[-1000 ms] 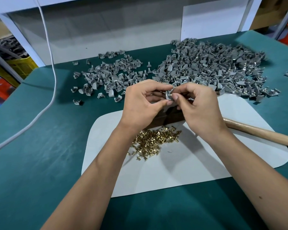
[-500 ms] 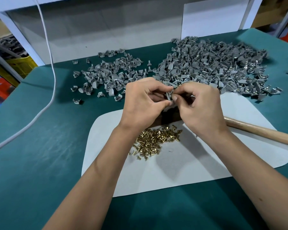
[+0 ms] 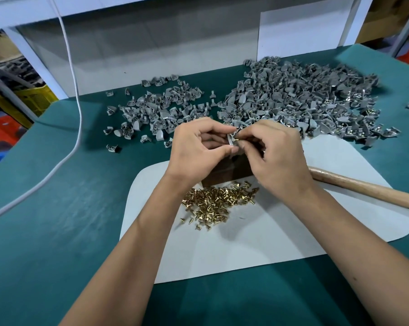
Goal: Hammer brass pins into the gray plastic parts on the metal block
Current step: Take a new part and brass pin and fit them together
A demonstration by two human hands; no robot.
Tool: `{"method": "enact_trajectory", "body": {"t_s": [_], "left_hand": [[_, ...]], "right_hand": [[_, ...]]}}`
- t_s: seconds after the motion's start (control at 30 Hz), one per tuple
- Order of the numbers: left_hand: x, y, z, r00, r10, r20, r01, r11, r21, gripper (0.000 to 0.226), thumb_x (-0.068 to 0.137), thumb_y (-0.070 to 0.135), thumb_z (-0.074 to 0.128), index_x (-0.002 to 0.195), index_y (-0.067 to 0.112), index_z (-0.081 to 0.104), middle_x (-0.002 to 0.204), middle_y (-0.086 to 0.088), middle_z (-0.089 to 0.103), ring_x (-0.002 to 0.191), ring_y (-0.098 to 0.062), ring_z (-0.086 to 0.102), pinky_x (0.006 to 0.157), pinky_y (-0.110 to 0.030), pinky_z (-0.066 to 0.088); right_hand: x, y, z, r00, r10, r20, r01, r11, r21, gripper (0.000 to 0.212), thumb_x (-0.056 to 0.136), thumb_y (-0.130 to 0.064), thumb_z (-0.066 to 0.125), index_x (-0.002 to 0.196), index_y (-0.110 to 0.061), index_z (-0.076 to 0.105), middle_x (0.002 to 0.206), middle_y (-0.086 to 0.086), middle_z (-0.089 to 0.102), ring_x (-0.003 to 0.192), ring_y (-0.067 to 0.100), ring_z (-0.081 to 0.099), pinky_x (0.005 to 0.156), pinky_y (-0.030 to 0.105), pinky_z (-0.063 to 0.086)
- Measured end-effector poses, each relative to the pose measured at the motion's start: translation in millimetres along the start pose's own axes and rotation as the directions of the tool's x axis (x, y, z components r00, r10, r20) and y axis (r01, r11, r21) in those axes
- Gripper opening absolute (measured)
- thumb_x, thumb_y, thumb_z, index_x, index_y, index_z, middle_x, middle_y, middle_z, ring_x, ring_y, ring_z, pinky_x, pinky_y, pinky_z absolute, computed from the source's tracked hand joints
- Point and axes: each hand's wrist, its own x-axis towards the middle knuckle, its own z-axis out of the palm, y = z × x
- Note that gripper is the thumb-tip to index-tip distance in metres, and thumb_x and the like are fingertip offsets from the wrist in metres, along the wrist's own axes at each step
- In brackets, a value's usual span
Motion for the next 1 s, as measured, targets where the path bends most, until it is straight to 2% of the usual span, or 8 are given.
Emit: {"method": "enact_trajectory", "body": {"t_s": [0.13, 0.27, 0.43, 0.57, 0.7, 0.77, 0.87, 1.0], "left_hand": [[1, 2, 0, 0.999, -0.024, 0.038, 0.027, 0.997, -0.073, 0.038, 0.068, -0.006, 0.089, 0.102, 0.005, 0.076, 0.095, -0.012, 0.074, 0.083, -0.018, 0.071, 0.083, -0.031, 0.061], [0, 1, -3, 0.996, -0.052, 0.068, 0.060, 0.992, -0.108, 0.033, 0.074, -0.002, 0.087, 0.105, 0.003, 0.077, 0.092, -0.011, 0.077, 0.082, -0.018, 0.072, 0.082, -0.032, 0.061], [-1, 3, -2, 0.997, -0.042, 0.064, 0.050, 0.991, -0.127, 0.036, 0.072, 0.001, 0.089, 0.104, 0.014, 0.077, 0.092, -0.001, 0.079, 0.086, -0.018, 0.075, 0.083, -0.031, 0.061], [-1, 5, 7, 1.000, -0.027, 0.008, 0.028, 0.994, -0.107, 0.034, 0.072, -0.007, 0.087, 0.103, 0.004, 0.077, 0.089, -0.008, 0.079, 0.081, -0.017, 0.076, 0.080, -0.029, 0.062], [-2, 9, 12, 0.998, -0.065, -0.011, 0.062, 0.984, -0.166, 0.031, 0.073, -0.013, 0.083, 0.101, -0.001, 0.076, 0.082, -0.010, 0.077, 0.074, -0.016, 0.075, 0.072, -0.026, 0.062], [-2, 11, 13, 0.997, -0.073, -0.005, 0.071, 0.983, -0.168, 0.028, 0.074, -0.013, 0.082, 0.098, 0.002, 0.077, 0.082, -0.008, 0.078, 0.074, -0.017, 0.075, 0.073, -0.032, 0.064], [-1, 13, 15, 0.997, -0.083, 0.003, 0.083, 0.989, -0.125, 0.026, 0.076, -0.010, 0.083, 0.094, 0.009, 0.079, 0.083, -0.009, 0.079, 0.076, -0.023, 0.076, 0.077, -0.043, 0.065], [-2, 13, 18, 0.999, -0.051, 0.011, 0.052, 0.998, -0.031, 0.026, 0.077, -0.009, 0.082, 0.090, 0.013, 0.080, 0.083, -0.005, 0.079, 0.077, -0.022, 0.077, 0.078, -0.038, 0.065]], "right_hand": [[-2, 5, -5, 0.993, -0.083, -0.088, 0.082, 0.996, -0.021, 0.010, 0.089, -0.004, 0.075, 0.098, -0.006, 0.077, 0.094, 0.005, 0.070, 0.087, 0.014, 0.063, 0.083, 0.021, 0.050], [0, 7, -7, 0.983, -0.155, -0.097, 0.155, 0.988, -0.013, 0.008, 0.090, -0.003, 0.073, 0.097, -0.003, 0.077, 0.094, 0.007, 0.069, 0.088, 0.017, 0.062, 0.082, 0.025, 0.051], [0, 4, -7, 0.996, -0.036, -0.084, 0.038, 0.999, 0.024, 0.004, 0.092, -0.001, 0.069, 0.094, -0.003, 0.072, 0.093, 0.004, 0.064, 0.085, 0.012, 0.056, 0.080, 0.012, 0.041], [0, 2, -6, 0.997, 0.029, -0.069, -0.026, 0.999, 0.045, 0.004, 0.091, -0.002, 0.069, 0.093, -0.004, 0.072, 0.091, 0.003, 0.066, 0.084, 0.011, 0.056, 0.077, 0.008, 0.038], [0, -1, -7, 0.995, 0.045, -0.086, -0.041, 0.998, 0.052, 0.004, 0.090, -0.003, 0.070, 0.092, -0.004, 0.073, 0.089, 0.004, 0.068, 0.082, 0.011, 0.058, 0.075, 0.010, 0.042], [0, -3, -8, 0.992, 0.056, -0.114, -0.048, 0.997, 0.068, 0.003, 0.089, -0.003, 0.071, 0.091, -0.005, 0.073, 0.087, 0.003, 0.068, 0.080, 0.012, 0.059, 0.073, 0.013, 0.045], [-1, -2, -9, 0.990, 0.065, -0.129, -0.055, 0.996, 0.076, 0.003, 0.088, -0.003, 0.071, 0.089, -0.004, 0.073, 0.086, 0.003, 0.068, 0.078, 0.014, 0.061, 0.070, 0.018, 0.048], [-2, -1, -8, 0.991, 0.075, -0.113, -0.070, 0.997, 0.045, 0.003, 0.086, -0.002, 0.072, 0.087, -0.005, 0.073, 0.084, 0.003, 0.068, 0.078, 0.015, 0.060, 0.070, 0.021, 0.048]]}}
